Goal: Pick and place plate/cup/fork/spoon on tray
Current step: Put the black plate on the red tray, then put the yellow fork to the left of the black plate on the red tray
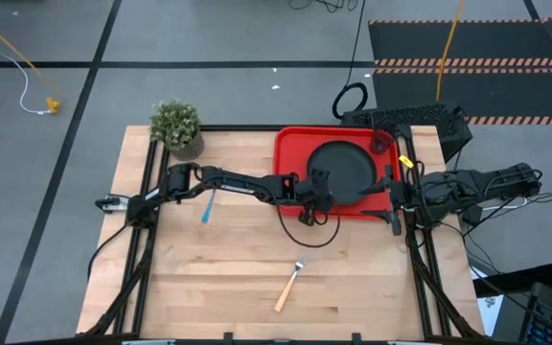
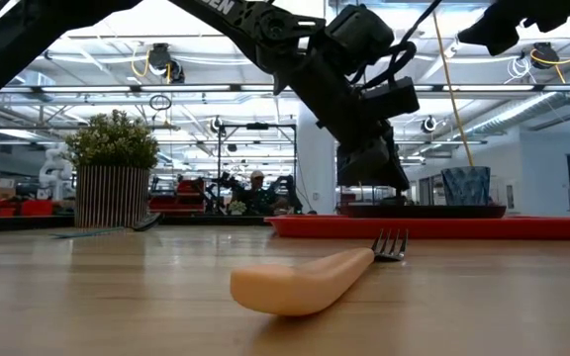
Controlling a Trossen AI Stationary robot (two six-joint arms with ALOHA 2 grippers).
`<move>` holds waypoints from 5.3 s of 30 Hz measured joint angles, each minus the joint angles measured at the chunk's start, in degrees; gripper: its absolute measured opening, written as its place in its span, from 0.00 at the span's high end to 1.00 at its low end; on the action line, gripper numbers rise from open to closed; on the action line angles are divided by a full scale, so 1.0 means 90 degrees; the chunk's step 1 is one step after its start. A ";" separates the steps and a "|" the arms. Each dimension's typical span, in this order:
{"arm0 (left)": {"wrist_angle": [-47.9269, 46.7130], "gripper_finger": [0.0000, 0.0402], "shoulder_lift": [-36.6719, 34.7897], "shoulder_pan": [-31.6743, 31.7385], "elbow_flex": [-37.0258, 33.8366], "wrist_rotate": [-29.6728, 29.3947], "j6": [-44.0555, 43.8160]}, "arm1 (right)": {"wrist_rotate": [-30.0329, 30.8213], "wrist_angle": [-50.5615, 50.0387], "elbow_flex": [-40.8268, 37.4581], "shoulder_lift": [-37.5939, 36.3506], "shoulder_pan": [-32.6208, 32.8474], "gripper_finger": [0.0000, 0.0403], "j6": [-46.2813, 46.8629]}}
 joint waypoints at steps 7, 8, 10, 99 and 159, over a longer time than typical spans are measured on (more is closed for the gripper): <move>0.0301 0.83 -0.0007 0.0000 0.0000 -0.0060 -0.0355 | 0.0000 -0.0072 0.0000 0.0000 0.0000 0.43 0.0021; 0.0283 0.83 -0.0034 0.0000 0.0000 -0.0186 -0.0472 | 0.0000 -0.0081 0.0000 0.0000 0.0000 0.43 0.0042; 0.0152 0.83 -0.0168 -0.0032 0.0000 -0.0503 -0.0833 | 0.0001 -0.0105 0.0000 0.0002 0.0000 0.43 0.0101; -0.1041 0.84 -0.1428 -0.3191 -0.0321 -0.0994 -0.7979 | -0.0819 0.0433 -0.0716 0.0379 -0.0002 0.43 0.1328; -0.2362 0.52 0.0504 -0.3946 -0.0590 -0.3548 -1.1423 | -0.0656 0.4962 -0.2414 0.0826 0.0185 0.43 0.0931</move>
